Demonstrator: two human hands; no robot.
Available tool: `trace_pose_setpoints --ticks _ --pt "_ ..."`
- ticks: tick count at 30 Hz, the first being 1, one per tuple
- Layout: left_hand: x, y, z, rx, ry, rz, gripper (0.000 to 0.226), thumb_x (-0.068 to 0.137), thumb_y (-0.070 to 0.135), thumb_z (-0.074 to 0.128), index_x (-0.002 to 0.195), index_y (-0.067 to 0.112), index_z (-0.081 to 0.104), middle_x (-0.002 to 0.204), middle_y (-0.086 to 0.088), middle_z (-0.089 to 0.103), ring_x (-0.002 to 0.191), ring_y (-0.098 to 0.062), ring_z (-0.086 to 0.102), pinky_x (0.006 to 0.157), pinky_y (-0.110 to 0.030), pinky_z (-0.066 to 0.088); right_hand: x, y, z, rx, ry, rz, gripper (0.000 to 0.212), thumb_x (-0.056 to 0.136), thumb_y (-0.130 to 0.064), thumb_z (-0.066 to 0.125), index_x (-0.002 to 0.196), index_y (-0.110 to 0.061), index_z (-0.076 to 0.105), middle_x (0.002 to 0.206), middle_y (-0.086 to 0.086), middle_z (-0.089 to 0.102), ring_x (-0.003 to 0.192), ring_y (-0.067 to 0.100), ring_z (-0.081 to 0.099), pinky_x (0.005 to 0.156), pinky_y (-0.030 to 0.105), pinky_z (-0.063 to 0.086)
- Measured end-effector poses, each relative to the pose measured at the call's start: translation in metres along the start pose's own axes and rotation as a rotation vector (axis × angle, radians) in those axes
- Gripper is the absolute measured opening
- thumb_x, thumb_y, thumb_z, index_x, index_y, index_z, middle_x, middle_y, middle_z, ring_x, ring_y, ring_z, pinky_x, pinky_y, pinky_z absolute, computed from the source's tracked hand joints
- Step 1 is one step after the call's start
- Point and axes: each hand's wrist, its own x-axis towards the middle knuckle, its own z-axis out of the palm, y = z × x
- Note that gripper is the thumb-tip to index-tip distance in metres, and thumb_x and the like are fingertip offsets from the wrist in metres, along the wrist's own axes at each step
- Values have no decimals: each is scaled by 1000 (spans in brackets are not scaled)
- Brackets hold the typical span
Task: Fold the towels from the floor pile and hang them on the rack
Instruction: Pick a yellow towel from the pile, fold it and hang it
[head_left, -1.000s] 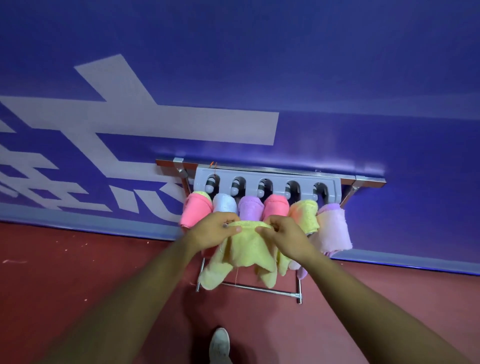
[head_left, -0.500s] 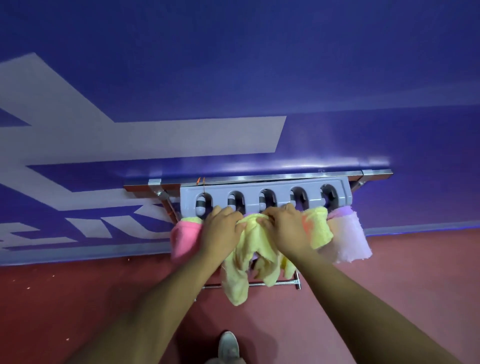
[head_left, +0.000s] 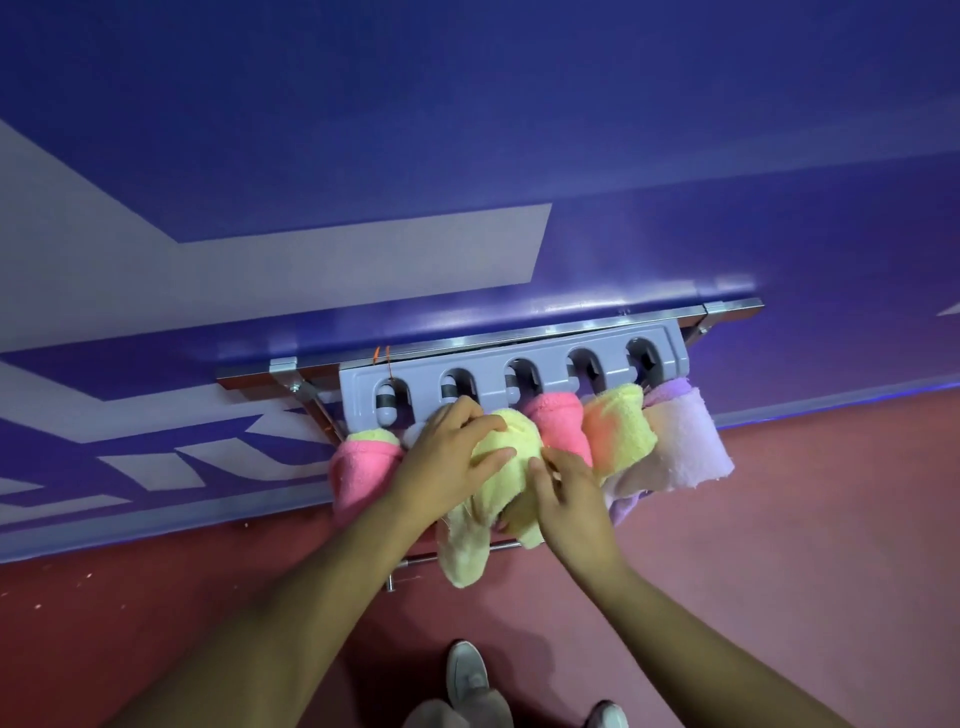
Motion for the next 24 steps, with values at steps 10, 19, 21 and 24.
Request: trace_pose_setpoints --ticks 10,19,21,24 --pt "-2 -7 6 99 -15 121 43 86 35 74 121 14 62 114 -6 50 97 -21 57 88 -37 52 14 -9 11 805 -273 425 51 105 -48 38 124 -9 65 114 40 59 98 37 55 88 53 41" --pt "-16 6 12 -56 68 -1 37 91 13 68 126 6 60 125 -7 51 114 -19 54 105 -30 41 34 -20 3 275 -226 190 36 106 -31 45 82 -6 55 67 2 45 51 3 44 55 20 41" --pt "-20 10 12 -50 108 -31 37 88 11 70 122 2 59 124 -9 52 116 -19 52 106 -31 39 43 -23 2 271 -294 239 39 104 -40 47 85 -8 60 71 1 51 62 10 48 60 24 43" --pt "-35 17 18 86 200 -108 31 85 13 72 113 2 64 112 -13 54 105 -26 56 99 -33 43 53 -26 0 250 -360 324 37 103 -42 49 83 -13 61 75 2 57 70 17 52 71 31 44"
